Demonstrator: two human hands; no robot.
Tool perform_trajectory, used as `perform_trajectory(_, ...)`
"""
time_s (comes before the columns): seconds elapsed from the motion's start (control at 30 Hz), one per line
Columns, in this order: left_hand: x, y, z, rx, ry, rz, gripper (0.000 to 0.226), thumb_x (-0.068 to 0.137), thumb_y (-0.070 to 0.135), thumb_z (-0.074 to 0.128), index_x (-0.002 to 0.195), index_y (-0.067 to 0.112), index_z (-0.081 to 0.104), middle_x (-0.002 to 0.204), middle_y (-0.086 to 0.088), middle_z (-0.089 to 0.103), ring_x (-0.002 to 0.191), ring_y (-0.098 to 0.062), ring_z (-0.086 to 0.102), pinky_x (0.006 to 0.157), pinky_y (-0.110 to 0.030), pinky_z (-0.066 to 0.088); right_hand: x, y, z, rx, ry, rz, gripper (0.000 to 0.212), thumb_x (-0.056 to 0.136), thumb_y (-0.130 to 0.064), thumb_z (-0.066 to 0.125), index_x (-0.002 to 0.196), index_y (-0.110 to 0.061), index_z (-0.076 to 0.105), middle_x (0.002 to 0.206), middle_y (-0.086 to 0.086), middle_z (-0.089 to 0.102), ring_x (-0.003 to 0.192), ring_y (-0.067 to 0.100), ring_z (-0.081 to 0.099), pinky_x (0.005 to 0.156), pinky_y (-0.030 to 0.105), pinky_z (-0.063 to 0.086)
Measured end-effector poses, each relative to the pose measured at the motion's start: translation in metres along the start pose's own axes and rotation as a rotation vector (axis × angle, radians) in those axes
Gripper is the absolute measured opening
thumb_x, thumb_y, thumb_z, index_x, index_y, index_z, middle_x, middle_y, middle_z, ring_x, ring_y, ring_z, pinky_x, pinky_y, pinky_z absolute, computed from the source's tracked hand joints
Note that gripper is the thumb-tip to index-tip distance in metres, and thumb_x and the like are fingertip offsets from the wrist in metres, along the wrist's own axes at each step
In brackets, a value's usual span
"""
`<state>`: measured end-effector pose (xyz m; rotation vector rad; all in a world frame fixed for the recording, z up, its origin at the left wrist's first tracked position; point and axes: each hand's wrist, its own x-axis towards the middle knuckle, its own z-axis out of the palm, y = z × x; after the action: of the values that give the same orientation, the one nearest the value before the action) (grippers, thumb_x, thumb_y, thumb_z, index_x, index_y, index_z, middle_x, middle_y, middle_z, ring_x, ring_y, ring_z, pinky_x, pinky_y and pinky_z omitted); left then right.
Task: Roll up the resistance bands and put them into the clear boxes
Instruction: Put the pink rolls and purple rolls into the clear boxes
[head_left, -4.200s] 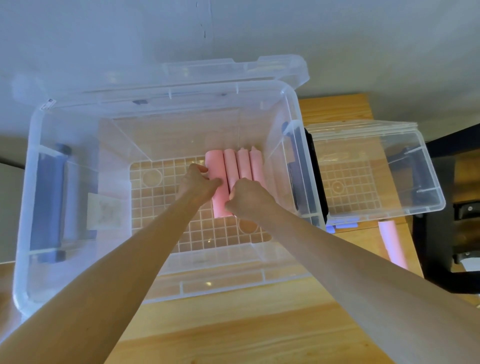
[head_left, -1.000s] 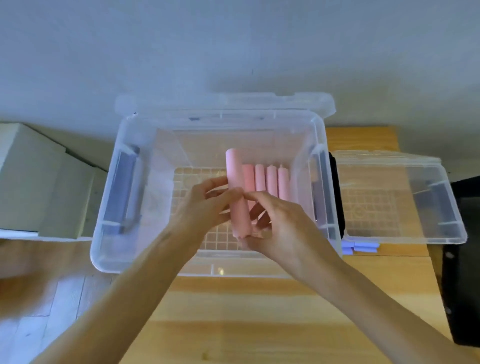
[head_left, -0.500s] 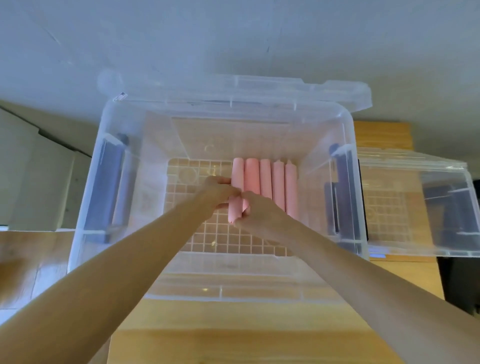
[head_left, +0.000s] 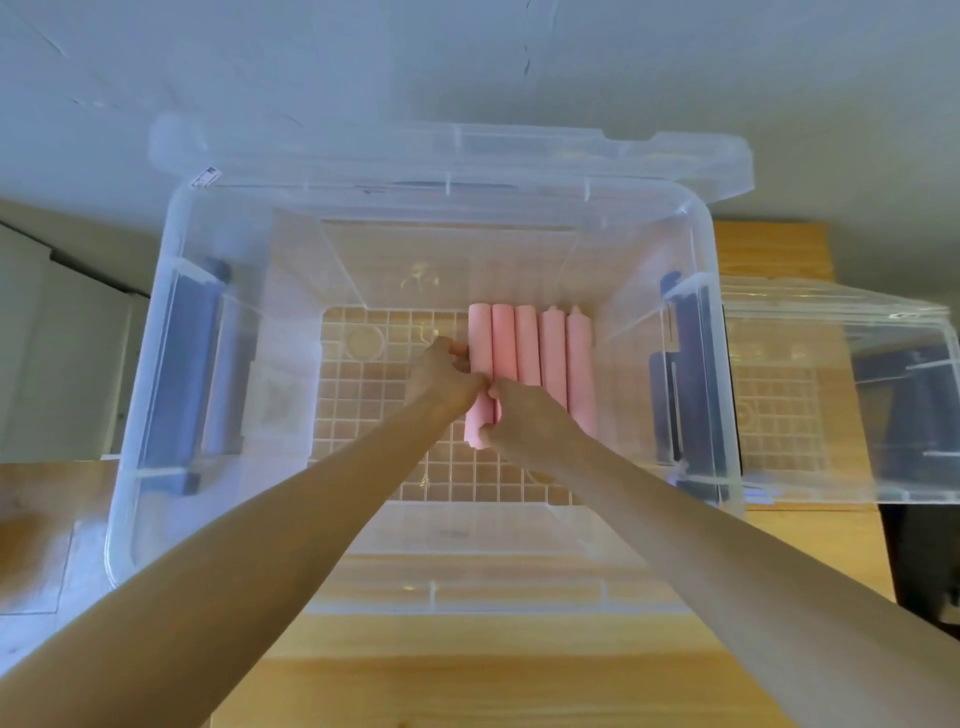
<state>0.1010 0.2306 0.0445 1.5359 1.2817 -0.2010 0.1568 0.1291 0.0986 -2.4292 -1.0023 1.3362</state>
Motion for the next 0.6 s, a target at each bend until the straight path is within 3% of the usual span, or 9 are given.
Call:
perform_trajectory(0.2,0.0,-0.002,-0.012,-0.159,-0.067,-0.049,0.047,0.088,0.001,0.069,0.131,0.006,0.051,0.121,-0.011,0.061,0.1,-0.026,0.062,0.076,-0.035,0.056,-0.001,-0.001,-0.007,0.043,-0.027,0.032,0.04,0.096,-0.013,0.051,0.136,-0.009,0.049,0.128,0.009,0.058,0.11,0.025,0.058,0.088,0.033,0.05)
perform_trajectory(0.3,-0.002,0.001,-0.011,-0.155,-0.067,-0.068,0.047,0.089,0.001,0.068,0.133,0.006,0.05,0.121,-0.01,0.06,0.103,-0.028,0.063,0.076,-0.038,0.058,-0.004,0.0,-0.01,0.084,-0.02,0.026,0.034,0.095,-0.013,0.055,0.128,-0.009,0.056,0.121,0.008,0.061,0.104,0.024,0.06,0.087,0.033,0.05)
perform_trajectory(0.4,-0.005,0.002,-0.01,-0.128,-0.064,-0.083,0.047,0.089,0.001,0.068,0.132,0.006,0.05,0.125,-0.01,0.059,0.1,-0.026,0.061,0.073,-0.037,0.059,-0.011,0.002,-0.015,0.13,-0.025,0.006,0.033,0.094,-0.016,0.06,0.126,-0.013,0.059,0.108,-0.002,0.057,0.089,0.014,0.055,0.073,0.024,0.047)
perform_trajectory(0.47,-0.006,0.0,-0.011,-0.11,-0.053,-0.085,0.047,0.089,0.002,0.068,0.132,0.007,0.05,0.125,-0.01,0.058,0.098,-0.024,0.059,0.07,-0.036,0.058,-0.016,0.003,-0.021,0.157,-0.039,0.001,0.03,0.093,-0.02,0.062,0.123,-0.017,0.061,0.109,-0.003,0.06,0.085,0.012,0.056,0.076,0.025,0.049)
perform_trajectory(0.53,-0.011,-0.001,-0.015,-0.064,-0.04,-0.073,0.048,0.09,0.007,0.069,0.133,0.009,0.048,0.127,-0.01,0.057,0.095,-0.022,0.059,0.075,-0.037,0.058,-0.026,0.002,-0.032,0.156,-0.058,-0.012,0.031,0.094,-0.023,0.062,0.124,-0.016,0.061,0.11,-0.001,0.063,0.088,0.015,0.06,0.08,0.028,0.051)
perform_trajectory(0.6,-0.022,0.002,-0.023,0.053,-0.035,-0.008,0.049,0.09,0.015,0.069,0.135,0.012,0.049,0.129,-0.007,0.056,0.094,-0.019,0.059,0.088,-0.039,0.056,-0.042,-0.002,-0.046,0.18,-0.09,-0.037,0.035,0.095,-0.026,0.062,0.129,-0.015,0.06,0.109,-0.003,0.061,0.09,0.015,0.061,0.073,0.024,0.049)
